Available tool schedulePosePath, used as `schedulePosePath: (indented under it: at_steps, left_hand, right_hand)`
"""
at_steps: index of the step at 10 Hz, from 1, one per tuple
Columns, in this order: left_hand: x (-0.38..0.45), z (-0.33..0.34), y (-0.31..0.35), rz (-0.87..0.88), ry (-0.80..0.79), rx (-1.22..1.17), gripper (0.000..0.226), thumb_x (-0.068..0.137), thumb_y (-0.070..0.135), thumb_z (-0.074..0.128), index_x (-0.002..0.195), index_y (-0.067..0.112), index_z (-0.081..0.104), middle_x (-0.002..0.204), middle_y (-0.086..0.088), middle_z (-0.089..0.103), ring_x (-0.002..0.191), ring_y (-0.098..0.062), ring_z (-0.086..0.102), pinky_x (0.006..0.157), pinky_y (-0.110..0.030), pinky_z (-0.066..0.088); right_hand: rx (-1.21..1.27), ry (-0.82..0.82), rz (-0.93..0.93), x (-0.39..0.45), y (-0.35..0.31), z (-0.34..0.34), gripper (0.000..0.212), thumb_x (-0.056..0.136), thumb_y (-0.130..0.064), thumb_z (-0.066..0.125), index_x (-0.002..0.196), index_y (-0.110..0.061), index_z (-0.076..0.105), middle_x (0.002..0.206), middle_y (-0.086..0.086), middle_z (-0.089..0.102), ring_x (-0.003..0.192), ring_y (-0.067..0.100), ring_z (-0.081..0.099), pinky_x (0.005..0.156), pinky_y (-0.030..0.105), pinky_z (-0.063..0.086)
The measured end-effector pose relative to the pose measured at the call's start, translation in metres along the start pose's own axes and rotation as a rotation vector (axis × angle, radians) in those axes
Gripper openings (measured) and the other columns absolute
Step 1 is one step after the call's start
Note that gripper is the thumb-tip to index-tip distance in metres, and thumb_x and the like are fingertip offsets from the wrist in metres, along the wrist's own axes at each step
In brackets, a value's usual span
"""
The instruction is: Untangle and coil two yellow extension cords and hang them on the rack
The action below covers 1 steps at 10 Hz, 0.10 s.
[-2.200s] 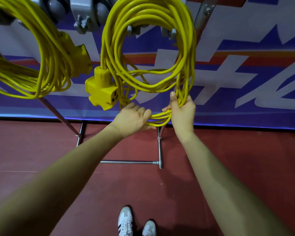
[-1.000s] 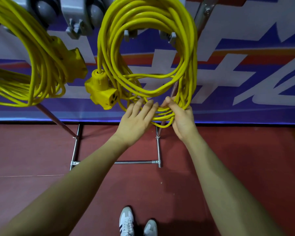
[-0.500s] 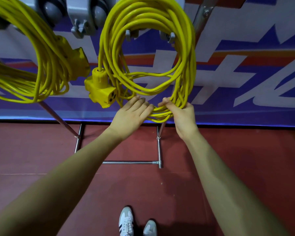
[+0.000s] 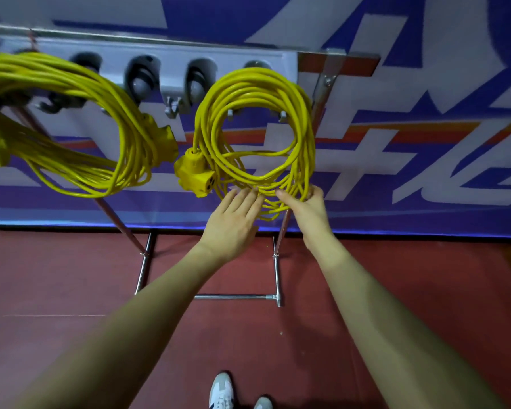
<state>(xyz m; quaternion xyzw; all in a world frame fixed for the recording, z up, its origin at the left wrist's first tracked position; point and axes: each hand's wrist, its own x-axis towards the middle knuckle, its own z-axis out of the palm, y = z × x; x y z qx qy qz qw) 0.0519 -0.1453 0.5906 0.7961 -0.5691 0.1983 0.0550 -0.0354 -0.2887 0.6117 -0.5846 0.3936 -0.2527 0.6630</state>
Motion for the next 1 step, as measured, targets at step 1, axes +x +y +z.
schedulePosePath:
  at_steps: [1]
  left_hand:
    - [0.0019,-0.0318,0.0039,-0.057,0.017,-0.026,0.05,0.078,0.025,0.047,0.119,0.001,0.062,0.119,-0.015,0.064,0.107,-0.031,0.062,0.098,-0.039,0.035]
  right_hand:
    - [-0.133,0.079,0.021,-0.014,-0.0113,-0.0024,0.093,0.06,-0.04,0.084,0.131,-0.002,0.038,0.126,0.014,0.054,0.113,0.024,0.056,0.1,0.041,0.046]
